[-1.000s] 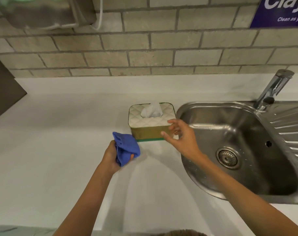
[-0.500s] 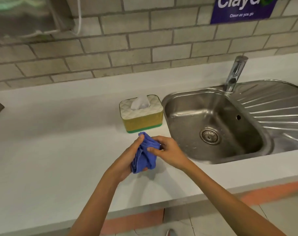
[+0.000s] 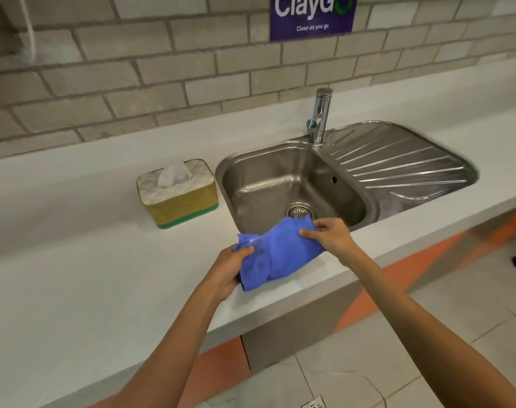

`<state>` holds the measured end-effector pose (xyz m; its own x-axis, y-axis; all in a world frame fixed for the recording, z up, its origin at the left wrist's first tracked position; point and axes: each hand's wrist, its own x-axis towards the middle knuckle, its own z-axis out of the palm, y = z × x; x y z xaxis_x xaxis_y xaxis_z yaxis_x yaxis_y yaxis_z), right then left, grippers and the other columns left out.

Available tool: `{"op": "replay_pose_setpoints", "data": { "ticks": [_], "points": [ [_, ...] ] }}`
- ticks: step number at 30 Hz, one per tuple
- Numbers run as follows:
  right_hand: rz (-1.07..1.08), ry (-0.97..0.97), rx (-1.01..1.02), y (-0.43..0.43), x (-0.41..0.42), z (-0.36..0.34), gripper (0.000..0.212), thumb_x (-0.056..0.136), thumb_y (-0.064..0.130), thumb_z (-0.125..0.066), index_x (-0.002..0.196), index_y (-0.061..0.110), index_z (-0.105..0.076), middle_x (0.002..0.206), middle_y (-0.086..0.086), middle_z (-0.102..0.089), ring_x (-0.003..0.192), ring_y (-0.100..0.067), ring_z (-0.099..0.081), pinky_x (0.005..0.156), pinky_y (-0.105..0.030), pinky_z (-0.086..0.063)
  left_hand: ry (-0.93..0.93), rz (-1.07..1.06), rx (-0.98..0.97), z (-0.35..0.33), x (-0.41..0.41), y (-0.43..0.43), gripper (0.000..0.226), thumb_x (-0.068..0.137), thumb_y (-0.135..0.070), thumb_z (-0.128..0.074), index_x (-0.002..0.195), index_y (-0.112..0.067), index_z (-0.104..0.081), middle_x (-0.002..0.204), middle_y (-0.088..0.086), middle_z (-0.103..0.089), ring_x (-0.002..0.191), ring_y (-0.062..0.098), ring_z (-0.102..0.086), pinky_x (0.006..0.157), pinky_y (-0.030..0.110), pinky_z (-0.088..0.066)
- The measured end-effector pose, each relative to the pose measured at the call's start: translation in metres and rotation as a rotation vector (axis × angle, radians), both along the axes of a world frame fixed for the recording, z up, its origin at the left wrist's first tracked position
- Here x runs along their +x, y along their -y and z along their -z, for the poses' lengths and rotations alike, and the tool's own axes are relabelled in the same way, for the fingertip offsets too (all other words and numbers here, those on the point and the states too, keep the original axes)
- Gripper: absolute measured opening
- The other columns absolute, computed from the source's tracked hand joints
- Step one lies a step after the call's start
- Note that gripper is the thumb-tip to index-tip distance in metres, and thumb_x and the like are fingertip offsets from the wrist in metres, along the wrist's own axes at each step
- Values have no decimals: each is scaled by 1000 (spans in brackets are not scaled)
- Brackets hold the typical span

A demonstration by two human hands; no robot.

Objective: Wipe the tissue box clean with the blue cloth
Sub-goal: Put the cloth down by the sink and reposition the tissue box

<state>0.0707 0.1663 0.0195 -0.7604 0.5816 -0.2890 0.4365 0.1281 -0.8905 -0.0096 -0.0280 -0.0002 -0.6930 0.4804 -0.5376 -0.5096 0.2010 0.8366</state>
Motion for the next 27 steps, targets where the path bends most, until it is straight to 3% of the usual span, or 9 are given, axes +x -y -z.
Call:
{"op": "replay_pose_setpoints", "data": {
  "ticks": [2, 4, 7, 11, 13, 16, 22, 25, 27],
  "points": [
    [4, 54, 55, -22, 9, 3, 29, 75, 13, -74, 58, 8, -51, 58, -3, -45, 62, -18, -44, 59, -25, -38, -66, -30, -66, 4, 6, -15, 27, 91, -10, -54, 117, -2, -59, 110, 14, -65, 98, 30, -62, 73, 31, -52],
    [-30, 127, 119, -39, 17, 10, 46, 75, 13, -73, 49, 12, -35, 54, -4, -32, 53, -16, -32, 52, -25, -26, -146, -66, -140, 11, 12, -27, 12, 87, -8, -60, 98, -3, -62, 99, 15, -65, 88, 28, -61, 70, 34, -52],
    [-55, 243, 225, -54, 26, 21, 36, 75, 15, -72, 55, 7, -43, 55, -6, -37, 54, -18, -36, 52, -27, -30, -287, -110, -287, 22, 20, -44, 12, 81, -15, -69, 85, -5, -63, 94, 19, -66, 86, 29, -61, 83, 41, -52],
    [-116, 278, 347, -62, 29, 34, 40, 76, 15, -70, 51, 12, -40, 54, -3, -39, 61, -22, -40, 53, -28, -30, -496, -151, -462, 29, 28, -58, 19, 79, -22, -72, 87, -9, -61, 100, 15, -69, 93, 30, -62, 74, 29, -43],
    [-143, 312, 399, -63, 30, 36, 17, 77, 17, -69, 70, 4, -62, 70, -10, -58, 74, -27, -54, 63, -28, -38, -558, -163, -515, 32, 32, -61, 18, 80, -22, -70, 89, -9, -61, 100, 15, -69, 87, 25, -59, 72, 26, -39],
    [-200, 323, 424, -68, 28, 41, 36, 75, 18, -71, 107, 2, -63, 102, -17, -67, 96, -32, -61, 76, -31, -44, -653, -147, -571, 38, 36, -62, 14, 82, -19, -67, 85, -8, -58, 98, 17, -68, 84, 24, -58, 71, 25, -37],
    [-234, 212, 561, -67, 12, 32, 49, 77, 19, -66, 123, 8, -54, 123, -17, -56, 118, -30, -49, 95, -37, -45, -733, -153, -646, 41, 34, -62, 24, 85, -24, -64, 98, -4, -63, 106, 16, -64, 94, 29, -61, 73, 26, -38],
    [-255, 132, 565, -57, -3, 24, 44, 78, 18, -65, 120, 7, -58, 123, -17, -57, 113, -30, -55, 91, -31, -43, -743, -196, -638, 34, 26, -60, 29, 87, -29, -62, 103, -6, -63, 108, 15, -65, 95, 28, -62, 76, 29, -42],
    [-291, 94, 553, -47, -14, 19, 39, 80, 18, -65, 116, 4, -61, 112, -14, -64, 107, -28, -59, 84, -26, -43, -744, -248, -598, 27, 19, -58, 31, 88, -32, -59, 103, -5, -64, 106, 15, -67, 94, 27, -62, 75, 27, -41]
  ]
}}
